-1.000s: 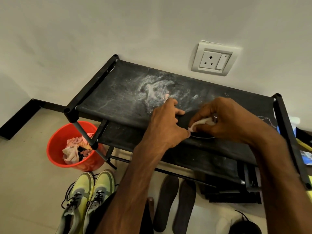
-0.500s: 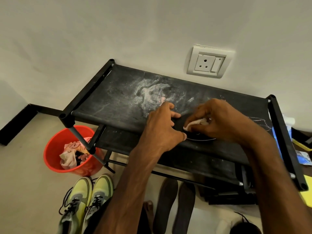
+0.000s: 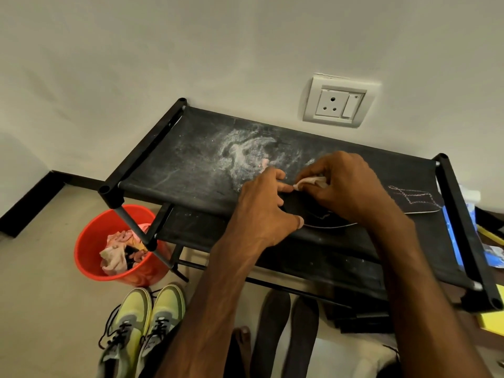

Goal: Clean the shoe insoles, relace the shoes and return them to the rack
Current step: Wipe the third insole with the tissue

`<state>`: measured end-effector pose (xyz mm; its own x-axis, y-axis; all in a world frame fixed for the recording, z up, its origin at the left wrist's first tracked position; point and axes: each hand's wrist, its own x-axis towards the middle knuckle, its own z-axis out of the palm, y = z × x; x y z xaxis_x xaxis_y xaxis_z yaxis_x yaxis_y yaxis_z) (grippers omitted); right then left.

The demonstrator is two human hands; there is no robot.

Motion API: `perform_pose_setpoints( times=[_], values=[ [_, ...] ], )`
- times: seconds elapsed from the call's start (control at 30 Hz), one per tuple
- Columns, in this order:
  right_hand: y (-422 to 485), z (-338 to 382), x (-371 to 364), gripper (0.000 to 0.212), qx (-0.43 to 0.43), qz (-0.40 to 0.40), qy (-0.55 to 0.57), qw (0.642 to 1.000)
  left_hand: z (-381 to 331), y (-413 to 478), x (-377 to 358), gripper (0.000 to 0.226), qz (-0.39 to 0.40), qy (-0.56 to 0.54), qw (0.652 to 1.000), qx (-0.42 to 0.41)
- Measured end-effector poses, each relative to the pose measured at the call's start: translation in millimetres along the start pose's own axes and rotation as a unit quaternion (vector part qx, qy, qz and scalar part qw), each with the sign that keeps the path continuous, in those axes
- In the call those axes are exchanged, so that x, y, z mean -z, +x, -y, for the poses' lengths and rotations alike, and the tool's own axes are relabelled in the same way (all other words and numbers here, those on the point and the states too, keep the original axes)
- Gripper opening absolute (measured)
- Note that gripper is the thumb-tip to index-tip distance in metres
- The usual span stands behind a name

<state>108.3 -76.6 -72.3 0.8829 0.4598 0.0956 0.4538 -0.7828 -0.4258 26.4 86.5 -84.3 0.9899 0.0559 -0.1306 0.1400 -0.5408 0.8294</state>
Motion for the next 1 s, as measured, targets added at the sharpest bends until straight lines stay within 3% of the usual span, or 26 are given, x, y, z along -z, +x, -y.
perform_pose_setpoints(
  times=[0.23,0.47,0.53,0.7,0.9,1.0],
  values=[
    [-5.4,3.7,16.2,0.020,0.036,0.075,0.033,0.996,-0.7,1.8,-2.2,0.094,0.003,-0.006,1.000,0.004],
    [-33.7,9.8,28.8,0.020,0.015,0.118,0.070,0.990,-1.5,-0.1,-1.7,0.089,0.010,-0.005,1.000,-0.006],
    [-47.2,10.3,24.8,0.017,0.005,0.087,0.070,0.994,-2.0,-0.9,-1.3,0.089,0.011,-0.002,1.000,-0.012],
    [-65.1,0.4,19.2,0.010,-0.050,-0.115,0.114,0.986,-1.9,-1.3,-1.6,0.086,0.019,0.024,0.999,-0.017],
    [-62.8,-6.9,7.9,0.025,-0.056,-0.139,0.098,0.984,-3.7,-1.8,-7.2,0.093,0.012,0.069,0.997,-0.022],
    [-58.6,-6.5,2.4,0.021,-0.049,-0.142,0.105,0.983,-3.8,-2.6,-11.2,0.091,0.002,0.089,0.996,-0.028]
  ],
)
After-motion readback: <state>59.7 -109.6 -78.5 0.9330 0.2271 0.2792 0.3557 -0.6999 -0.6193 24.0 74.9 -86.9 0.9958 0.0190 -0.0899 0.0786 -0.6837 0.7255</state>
